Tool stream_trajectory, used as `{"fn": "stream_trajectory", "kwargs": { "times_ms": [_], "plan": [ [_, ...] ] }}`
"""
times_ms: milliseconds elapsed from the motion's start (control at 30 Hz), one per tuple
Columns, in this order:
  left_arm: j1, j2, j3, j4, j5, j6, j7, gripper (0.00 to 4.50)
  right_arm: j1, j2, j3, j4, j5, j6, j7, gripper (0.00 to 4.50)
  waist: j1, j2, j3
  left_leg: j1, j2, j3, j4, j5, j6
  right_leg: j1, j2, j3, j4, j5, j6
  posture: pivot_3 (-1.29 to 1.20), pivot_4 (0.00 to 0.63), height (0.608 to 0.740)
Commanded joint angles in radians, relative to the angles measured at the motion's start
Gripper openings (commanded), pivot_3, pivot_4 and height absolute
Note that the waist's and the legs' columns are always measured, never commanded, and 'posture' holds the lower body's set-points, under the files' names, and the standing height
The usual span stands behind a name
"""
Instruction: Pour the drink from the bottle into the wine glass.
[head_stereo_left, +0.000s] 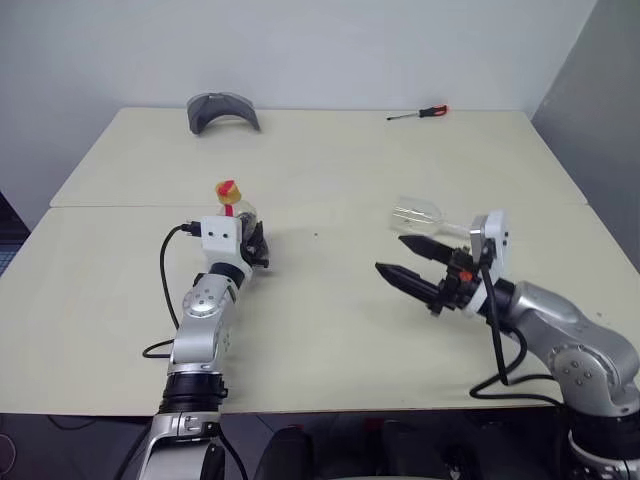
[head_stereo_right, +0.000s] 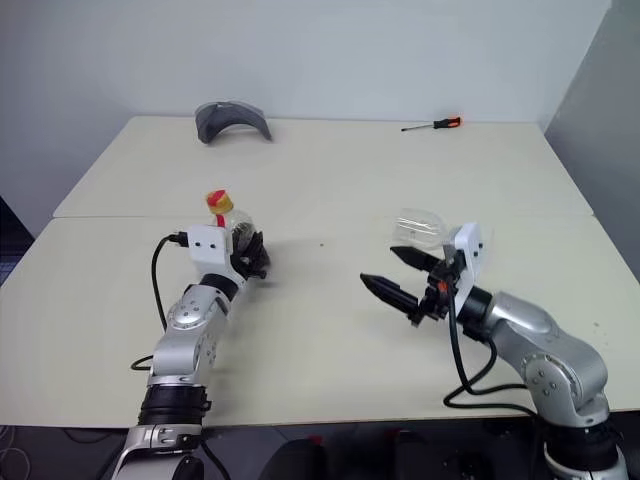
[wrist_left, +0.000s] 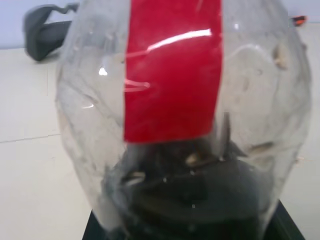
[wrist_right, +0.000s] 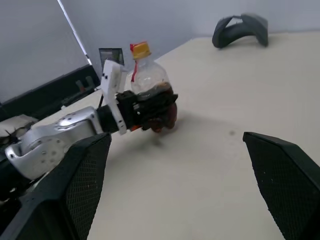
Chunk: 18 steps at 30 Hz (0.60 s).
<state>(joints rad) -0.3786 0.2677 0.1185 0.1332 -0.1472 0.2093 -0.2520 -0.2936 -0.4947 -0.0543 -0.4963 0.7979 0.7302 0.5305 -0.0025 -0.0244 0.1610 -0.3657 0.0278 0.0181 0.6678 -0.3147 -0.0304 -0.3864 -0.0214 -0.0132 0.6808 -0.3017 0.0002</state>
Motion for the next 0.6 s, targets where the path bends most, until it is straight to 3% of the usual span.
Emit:
{"fn": "stream_trajectory", "kwargs": {
  "times_ms": [33, 200, 433, 600],
  "plan": [
    [-0.053, 0.056, -0.032, -0.072, -0.055, 0.069, -0.135, 1.29, -0.102, 0.002, 0.049, 0.065, -0.099, -0.029, -0.019, 4.5, 0.0, 0.0, 0.0, 0.0, 0.0, 0.0, 0.0, 0.0, -0.001, 0.0, 0.0, 0.0, 0.0, 0.0, 0.0, 0.0, 0.15, 0.74],
    [-0.132, 0.147, -0.088, -0.052, -0.113, 0.143, -0.354, 1.24, -0.284, 0.06, 0.129, 0.2, -0.212, -0.062, -0.019, 4.5, -0.002, 0.0, 0.0, -0.002, 0.0, 0.0, 0.0, 0.001, -0.002, -0.002, 0.0, 0.0, 0.0, 0.0, 0.0, 0.0, 0.15, 0.74],
    [-0.218, 0.168, -0.145, 0.02, -0.09, 0.064, -0.498, 1.24, -0.45, 0.138, 0.12, 0.332, -0.226, -0.026, -0.008, 4.5, -0.002, 0.001, 0.0, -0.006, 0.0, 0.0, 0.001, 0.001, -0.002, -0.004, 0.0, 0.001, -0.001, 0.0, -0.001, 0.0, 0.15, 0.74],
    [-0.252, 0.164, -0.172, 0.021, -0.102, 0.048, -0.575, 1.24, -0.528, 0.162, 0.08, 0.376, -0.181, 0.028, 0.01, 4.5, -0.002, 0.001, 0.0, -0.028, 0.0, -0.002, 0.013, 0.001, -0.002, -0.021, 0.0, -0.001, 0.003, 0.002, -0.002, 0.0, 0.15, 0.74]
  ]
}}
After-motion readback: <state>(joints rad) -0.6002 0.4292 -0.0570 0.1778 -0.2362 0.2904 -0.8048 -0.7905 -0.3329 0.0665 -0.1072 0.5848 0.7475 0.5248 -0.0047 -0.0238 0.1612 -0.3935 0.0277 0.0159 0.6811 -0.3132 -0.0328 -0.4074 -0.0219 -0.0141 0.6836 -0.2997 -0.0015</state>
